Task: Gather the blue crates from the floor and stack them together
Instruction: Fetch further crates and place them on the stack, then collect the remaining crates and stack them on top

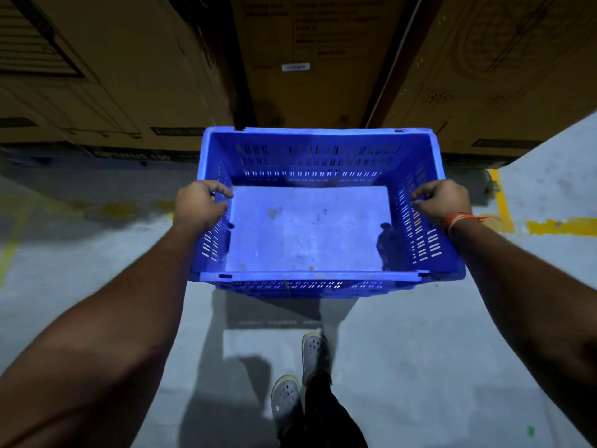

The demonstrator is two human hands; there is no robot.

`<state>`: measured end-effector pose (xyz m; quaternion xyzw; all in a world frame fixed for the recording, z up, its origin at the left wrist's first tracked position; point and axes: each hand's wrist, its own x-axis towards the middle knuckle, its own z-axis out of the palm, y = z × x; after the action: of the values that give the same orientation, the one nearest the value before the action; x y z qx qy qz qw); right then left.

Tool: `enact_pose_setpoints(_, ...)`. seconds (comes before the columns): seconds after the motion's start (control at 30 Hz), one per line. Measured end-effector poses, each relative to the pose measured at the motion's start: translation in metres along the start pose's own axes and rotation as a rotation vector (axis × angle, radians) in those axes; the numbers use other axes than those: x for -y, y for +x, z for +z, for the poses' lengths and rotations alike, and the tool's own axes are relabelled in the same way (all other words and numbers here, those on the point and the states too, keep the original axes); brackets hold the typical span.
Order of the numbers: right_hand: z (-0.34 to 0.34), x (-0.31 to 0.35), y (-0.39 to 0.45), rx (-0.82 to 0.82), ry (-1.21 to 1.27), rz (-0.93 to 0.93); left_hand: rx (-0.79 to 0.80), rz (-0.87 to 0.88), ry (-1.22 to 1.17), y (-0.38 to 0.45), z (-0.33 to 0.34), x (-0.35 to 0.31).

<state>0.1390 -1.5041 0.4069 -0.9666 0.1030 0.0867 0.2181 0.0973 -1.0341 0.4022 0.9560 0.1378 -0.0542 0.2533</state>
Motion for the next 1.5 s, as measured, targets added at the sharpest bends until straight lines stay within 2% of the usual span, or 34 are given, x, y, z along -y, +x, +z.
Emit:
enact_pose_setpoints(0.8, 0.002, -0.003, 0.0, 0.024, 0.048, 0.032, 0.022, -0.05, -0.004, -0.002, -0.002, -0.004)
enact_pose_setpoints(0.9, 0.005, -0.008, 0.0, 0.031, 0.064, 0.028, 0.067, -0.093, 0.038, -0.006, -0.003, -0.004)
enact_pose_setpoints(1.0, 0.003, -0.007, 0.004, 0.07, 0.085, 0.036, 0.201, -0.133, 0.106, -0.004, -0.01, -0.007)
enact_pose_setpoints(1.07, 0.0, -0.007, 0.001, 0.129, 0.083, 0.027, 0.303, -0.159, 0.234, -0.004, -0.017, -0.016)
enact_pose_setpoints(1.1, -0.003, -0.008, -0.001, 0.159, 0.075, 0.02, 0.314, -0.18, 0.298, -0.006, -0.019, -0.022)
enact_pose_setpoints(1.17, -0.009, -0.006, -0.011, 0.16, 0.056, 0.027, 0.174, -0.187, 0.335, -0.015, -0.025, -0.044)
enact_pose_setpoints(1.23, -0.018, -0.001, -0.033, 0.002, 0.074, 0.044, -0.028, -0.083, 0.271, -0.025, -0.029, -0.07)
enact_pose_setpoints(1.3, -0.024, 0.008, -0.061, -0.169, 0.137, 0.041, -0.089, 0.05, 0.15, -0.031, -0.025, -0.094)
enact_pose_setpoints(1.37, -0.024, 0.013, -0.086, -0.221, 0.254, 0.032, -0.007, 0.144, 0.009, -0.037, -0.014, -0.118)
enact_pose_setpoints(1.5, -0.017, 0.02, -0.139, -0.272, 0.459, 0.121, 0.283, 0.404, -0.208, -0.052, 0.018, -0.16)
